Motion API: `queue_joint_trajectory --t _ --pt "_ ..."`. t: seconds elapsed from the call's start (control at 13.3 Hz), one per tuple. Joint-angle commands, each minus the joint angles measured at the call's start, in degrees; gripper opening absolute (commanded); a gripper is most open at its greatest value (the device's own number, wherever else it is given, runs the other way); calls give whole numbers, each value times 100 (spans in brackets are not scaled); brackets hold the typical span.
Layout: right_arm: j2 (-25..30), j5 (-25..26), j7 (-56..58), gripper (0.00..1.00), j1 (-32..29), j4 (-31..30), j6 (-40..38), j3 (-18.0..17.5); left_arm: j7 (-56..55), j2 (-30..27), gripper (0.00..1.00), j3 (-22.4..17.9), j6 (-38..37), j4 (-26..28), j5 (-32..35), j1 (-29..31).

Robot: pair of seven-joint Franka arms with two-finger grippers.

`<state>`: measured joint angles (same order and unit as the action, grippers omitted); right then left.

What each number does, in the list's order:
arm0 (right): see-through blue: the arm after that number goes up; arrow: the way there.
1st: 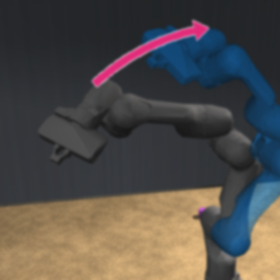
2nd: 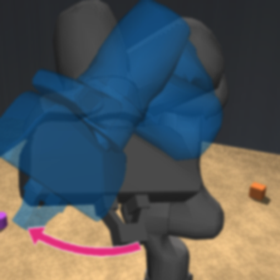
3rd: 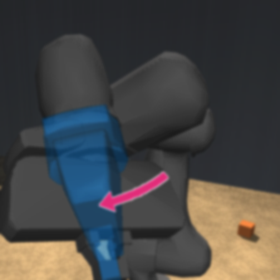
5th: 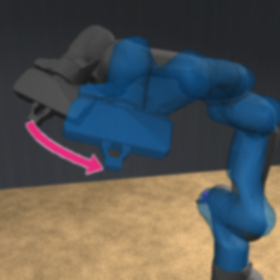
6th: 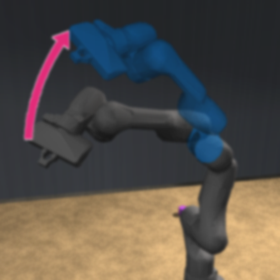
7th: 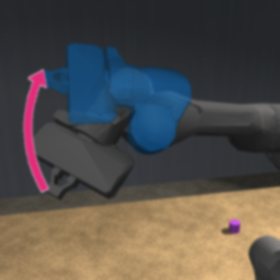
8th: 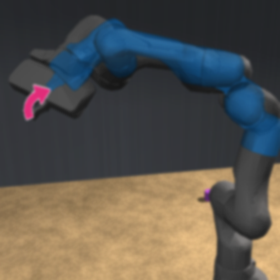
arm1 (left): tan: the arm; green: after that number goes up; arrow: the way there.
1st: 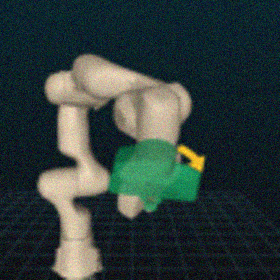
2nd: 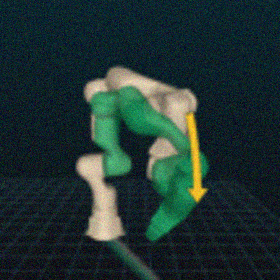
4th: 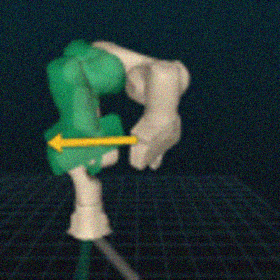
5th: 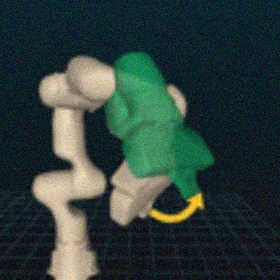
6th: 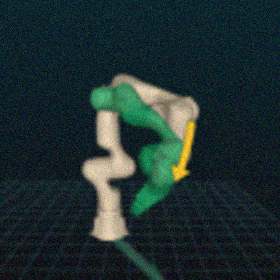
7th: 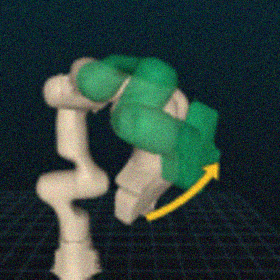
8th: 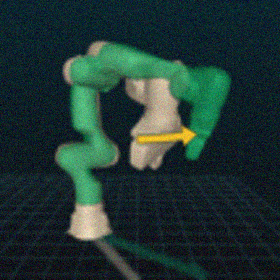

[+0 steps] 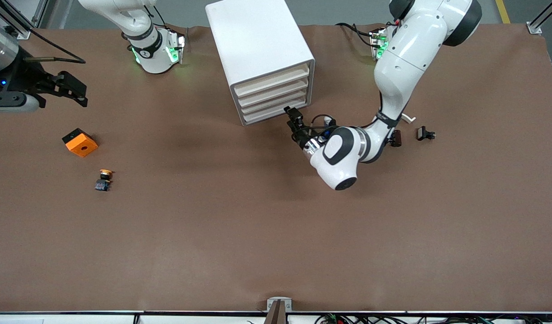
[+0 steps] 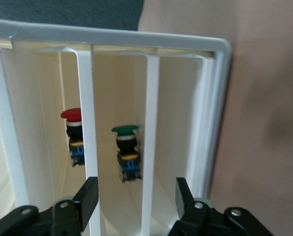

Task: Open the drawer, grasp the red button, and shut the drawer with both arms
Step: 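Pull the drawer open with the left gripper while the right gripper approaches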

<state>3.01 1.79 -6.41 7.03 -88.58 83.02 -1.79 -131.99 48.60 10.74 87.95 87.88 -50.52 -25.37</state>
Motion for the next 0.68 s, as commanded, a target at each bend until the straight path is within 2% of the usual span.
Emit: queue_joint_trajectory --t 0.0,0.08,0.23,0.45,0.6 --pt "-28 163 -718 100 526 219 -102 21 -169 88 59 -37 -330 -96 -221 -187" --pt "-28 164 -1182 100 728 227 -111 29 -178 106 56 -37 -488 -96 -283 -213" --pt "-28 137 -1904 100 1036 227 -111 12 -169 106 56 -37 -682 -122 -292 -214" --pt "-46 76 -2906 100 1466 210 -102 12 -169 167 50 -37 -727 -122 -493 -327" --pt "-63 67 -3557 100 1722 175 -85 12 -169 168 50 -37 -727 -122 -521 -345"
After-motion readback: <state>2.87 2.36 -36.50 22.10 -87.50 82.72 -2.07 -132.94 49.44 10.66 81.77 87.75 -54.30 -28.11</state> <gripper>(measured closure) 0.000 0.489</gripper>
